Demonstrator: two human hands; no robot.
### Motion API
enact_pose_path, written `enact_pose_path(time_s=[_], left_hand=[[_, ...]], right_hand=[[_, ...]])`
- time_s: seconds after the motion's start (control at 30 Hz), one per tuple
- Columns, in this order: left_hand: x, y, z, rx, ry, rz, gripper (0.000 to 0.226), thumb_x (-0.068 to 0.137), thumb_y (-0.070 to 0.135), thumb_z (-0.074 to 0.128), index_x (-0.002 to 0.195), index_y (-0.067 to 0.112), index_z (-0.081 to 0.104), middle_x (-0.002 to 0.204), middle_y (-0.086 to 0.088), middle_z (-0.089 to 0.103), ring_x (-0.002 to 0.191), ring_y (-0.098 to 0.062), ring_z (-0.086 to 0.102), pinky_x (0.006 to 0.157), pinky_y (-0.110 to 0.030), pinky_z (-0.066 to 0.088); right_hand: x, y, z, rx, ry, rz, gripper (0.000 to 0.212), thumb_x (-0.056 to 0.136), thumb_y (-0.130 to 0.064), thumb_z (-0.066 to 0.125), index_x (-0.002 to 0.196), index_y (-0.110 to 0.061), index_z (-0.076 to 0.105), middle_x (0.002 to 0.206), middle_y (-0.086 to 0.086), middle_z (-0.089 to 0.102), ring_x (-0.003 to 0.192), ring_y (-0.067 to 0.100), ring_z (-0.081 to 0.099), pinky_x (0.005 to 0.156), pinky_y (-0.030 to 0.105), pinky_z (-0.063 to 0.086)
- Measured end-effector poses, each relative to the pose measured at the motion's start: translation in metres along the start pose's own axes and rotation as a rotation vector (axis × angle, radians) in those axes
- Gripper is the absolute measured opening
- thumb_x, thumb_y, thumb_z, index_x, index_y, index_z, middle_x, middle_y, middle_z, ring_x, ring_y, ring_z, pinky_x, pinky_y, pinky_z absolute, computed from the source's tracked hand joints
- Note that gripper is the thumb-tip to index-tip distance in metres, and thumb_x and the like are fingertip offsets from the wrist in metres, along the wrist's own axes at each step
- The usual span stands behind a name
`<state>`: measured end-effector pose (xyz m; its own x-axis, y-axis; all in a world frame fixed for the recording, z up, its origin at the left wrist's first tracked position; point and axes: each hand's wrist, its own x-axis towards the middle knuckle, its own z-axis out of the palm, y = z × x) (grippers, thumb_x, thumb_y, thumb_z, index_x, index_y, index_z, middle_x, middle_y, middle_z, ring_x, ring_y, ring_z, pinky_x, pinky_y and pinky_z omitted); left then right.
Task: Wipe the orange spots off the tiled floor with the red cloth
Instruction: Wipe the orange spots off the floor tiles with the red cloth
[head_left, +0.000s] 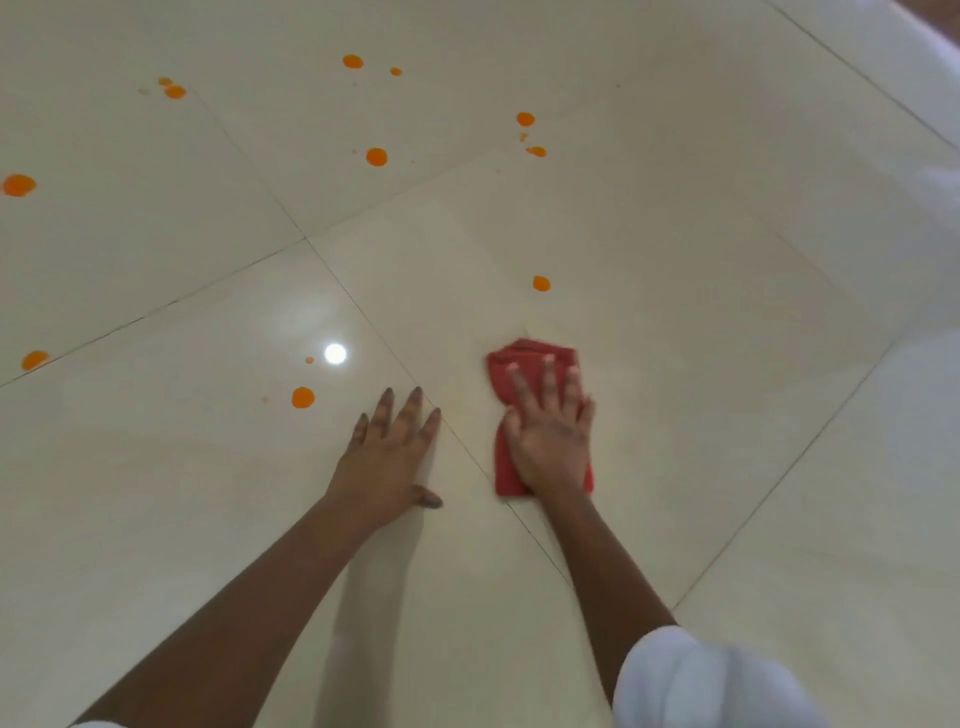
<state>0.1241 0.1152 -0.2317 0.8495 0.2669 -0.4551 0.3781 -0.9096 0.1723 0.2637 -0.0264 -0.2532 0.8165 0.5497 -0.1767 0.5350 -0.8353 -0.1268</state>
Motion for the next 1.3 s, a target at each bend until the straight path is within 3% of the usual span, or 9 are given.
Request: enact_pose_path(time_s=[0.13,0.33,0.4,0.5,0.63,0.77,0.93,1.17,1.3], left_hand=[[0.003,0.004,0.004,0.024,0.0,-0.002,0.103,0.075,0.062,0.057,0.147,0.023,-0.006,0.154,-0.006,-0.02,0.14,-0.035,-0.018,0.114,-0.048,0.002],[-0.018,0.014,0.02,-0.108,0.133,-0.017,0.098,0.072,0.048,0.07,0.143,0.001,0.022,0.154,-0.019,0.01,0.142,-0.034,0.009,0.112,-0.045,0.018],[-0.029,0.006,0.03,-0.106,0.199,-0.012,0.093,0.063,0.047,0.077,0.132,-0.004,0.042,0.145,-0.023,0.034,0.134,-0.039,0.032,0.102,-0.052,0.033],[-0.048,-0.007,0.039,-0.012,0.184,0.018,0.09,0.067,0.058,0.065,0.13,-0.001,0.044,0.141,-0.019,0.042,0.134,-0.033,0.03,0.106,-0.043,0.032],[-0.08,-0.032,0.047,0.003,0.157,-0.023,0.093,0.075,0.071,0.03,0.136,0.001,0.032,0.146,-0.019,0.033,0.136,-0.029,0.02,0.107,-0.039,0.018],[-0.095,-0.064,0.042,-0.114,0.166,-0.171,0.105,0.073,0.082,0.018,0.14,0.001,0.025,0.149,-0.019,0.027,0.139,-0.028,0.015,0.11,-0.043,0.024],[-0.104,-0.096,0.035,-0.229,0.149,-0.246,0.135,0.044,0.097,0.004,0.145,0.009,-0.006,0.149,-0.002,-0.021,0.138,-0.017,-0.02,0.112,-0.034,-0.005],[-0.1,-0.128,0.022,-0.217,0.162,-0.27,0.124,0.063,0.076,0.053,0.144,0.012,-0.016,0.143,0.001,-0.033,0.139,-0.02,-0.025,0.116,-0.038,-0.007],[-0.097,-0.138,0.019,-0.256,0.16,-0.34,0.129,0.062,0.07,0.063,0.144,0.009,-0.015,0.15,-0.004,-0.03,0.139,-0.021,-0.025,0.115,-0.038,-0.009]], right_hand=[[-0.064,0.035,0.017,0.056,0.164,0.346,0.061,0.083,-0.042,0.024,0.141,-0.029,0.036,0.151,0.016,0.028,0.138,0.042,0.022,0.106,0.06,0.024],[-0.073,-0.036,0.026,0.021,0.082,-0.123,0.057,0.08,-0.04,0.038,0.136,-0.034,0.043,0.146,0.013,0.038,0.134,0.041,0.032,0.106,0.06,0.026],[-0.031,-0.016,0.017,-0.02,0.14,-0.067,0.057,0.078,-0.04,0.035,0.134,-0.034,0.047,0.144,0.013,0.042,0.133,0.041,0.034,0.103,0.062,0.03],[-0.036,0.002,0.022,0.06,0.141,0.146,0.059,0.082,-0.04,0.029,0.14,-0.033,0.037,0.151,0.013,0.03,0.139,0.04,0.02,0.108,0.06,0.019],[-0.115,-0.061,0.041,0.09,0.062,-0.022,0.06,0.078,-0.039,0.037,0.137,-0.032,0.042,0.148,0.015,0.035,0.135,0.043,0.029,0.103,0.061,0.026],[-0.072,-0.092,0.033,0.015,0.063,-0.311,0.055,0.08,-0.042,0.037,0.133,-0.036,0.047,0.146,0.012,0.039,0.134,0.041,0.032,0.103,0.06,0.03],[-0.078,-0.078,0.036,0.079,0.111,-0.063,0.059,0.082,-0.04,0.032,0.14,-0.031,0.038,0.148,0.018,0.033,0.136,0.043,0.025,0.105,0.058,0.026],[-0.048,-0.187,0.031,-0.025,0.005,-0.634,0.058,0.081,-0.041,0.031,0.137,-0.037,0.04,0.149,0.012,0.034,0.137,0.04,0.027,0.106,0.059,0.023],[0.017,-0.157,0.019,-0.004,0.008,-0.318,0.062,0.082,-0.044,0.016,0.143,-0.037,0.027,0.155,0.011,0.02,0.142,0.037,0.012,0.111,0.055,0.011]])
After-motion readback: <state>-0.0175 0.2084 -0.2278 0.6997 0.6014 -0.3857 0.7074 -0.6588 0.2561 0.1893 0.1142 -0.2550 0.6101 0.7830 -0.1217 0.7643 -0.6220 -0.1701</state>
